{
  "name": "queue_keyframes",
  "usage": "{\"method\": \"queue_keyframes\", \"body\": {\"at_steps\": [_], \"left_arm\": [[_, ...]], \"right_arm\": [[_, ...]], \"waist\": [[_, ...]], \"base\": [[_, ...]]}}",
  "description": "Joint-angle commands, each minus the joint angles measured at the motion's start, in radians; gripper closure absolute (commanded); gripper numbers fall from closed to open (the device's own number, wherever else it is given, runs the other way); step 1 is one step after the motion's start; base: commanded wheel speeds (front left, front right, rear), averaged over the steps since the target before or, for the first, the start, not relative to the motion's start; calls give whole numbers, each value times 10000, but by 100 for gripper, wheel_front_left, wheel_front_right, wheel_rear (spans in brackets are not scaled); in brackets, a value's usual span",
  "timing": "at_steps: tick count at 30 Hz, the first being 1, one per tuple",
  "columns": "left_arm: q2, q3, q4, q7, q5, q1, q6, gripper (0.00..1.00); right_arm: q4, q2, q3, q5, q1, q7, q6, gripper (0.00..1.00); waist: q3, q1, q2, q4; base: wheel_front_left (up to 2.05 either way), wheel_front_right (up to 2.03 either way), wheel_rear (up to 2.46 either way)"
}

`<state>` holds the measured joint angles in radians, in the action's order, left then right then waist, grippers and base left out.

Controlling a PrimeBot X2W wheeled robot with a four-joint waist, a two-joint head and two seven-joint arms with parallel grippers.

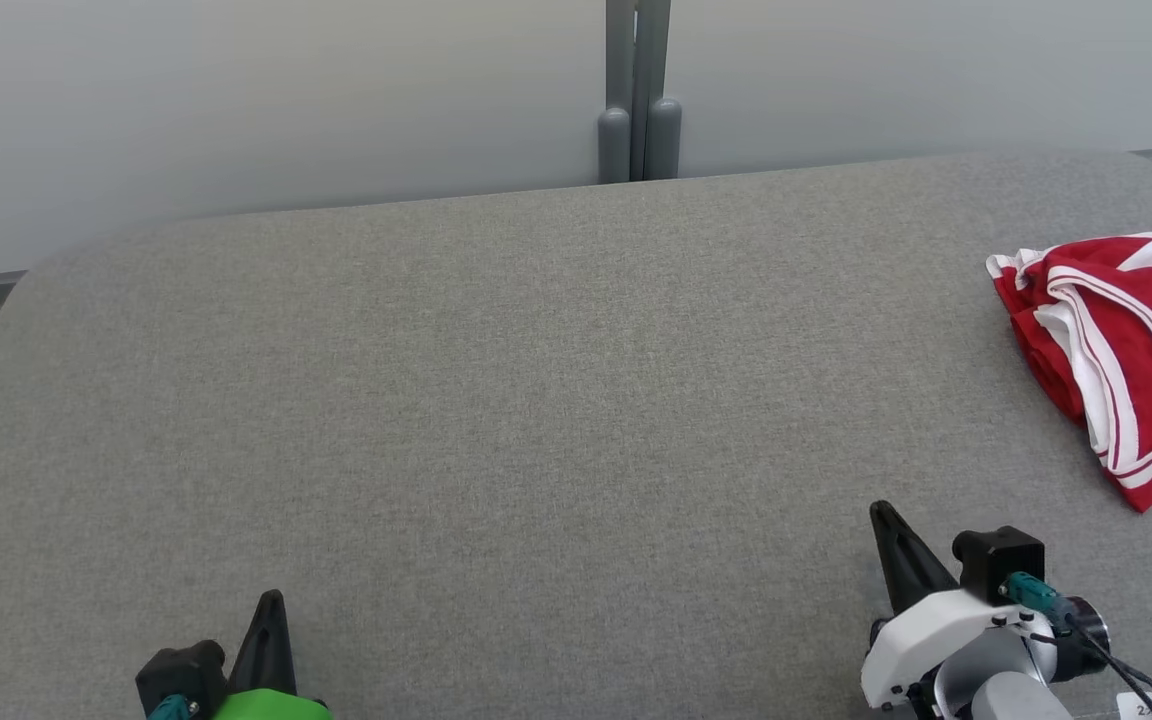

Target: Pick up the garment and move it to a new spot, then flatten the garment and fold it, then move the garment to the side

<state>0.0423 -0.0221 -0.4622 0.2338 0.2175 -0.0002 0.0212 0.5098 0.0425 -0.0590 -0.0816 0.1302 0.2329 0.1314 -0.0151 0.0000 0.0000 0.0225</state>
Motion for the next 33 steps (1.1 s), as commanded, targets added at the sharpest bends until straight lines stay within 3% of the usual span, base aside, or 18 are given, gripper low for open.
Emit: {"method": "queue_keyframes", "body": {"at_steps": [1, 14, 33], "left_arm": [[24, 124, 193, -119, 608, -226, 77, 100], [38, 308, 594, -697, 3152, -408, 272, 100], [55, 579, 950, -1387, 5858, -675, 488, 100]], "right_arm": [[-246, 18, 114, -664, 229, -134, -1, 100], [-728, 32, 367, -3460, 153, -715, -2, 100], [-1162, 49, 714, -6424, 141, -1408, -4, 100]], "waist": [[2, 0, 0, -4], [15, 0, 0, -30], [32, 0, 0, -63]], "base": [[0, 0, 0], [0, 0, 0], [0, 0, 0]]}}
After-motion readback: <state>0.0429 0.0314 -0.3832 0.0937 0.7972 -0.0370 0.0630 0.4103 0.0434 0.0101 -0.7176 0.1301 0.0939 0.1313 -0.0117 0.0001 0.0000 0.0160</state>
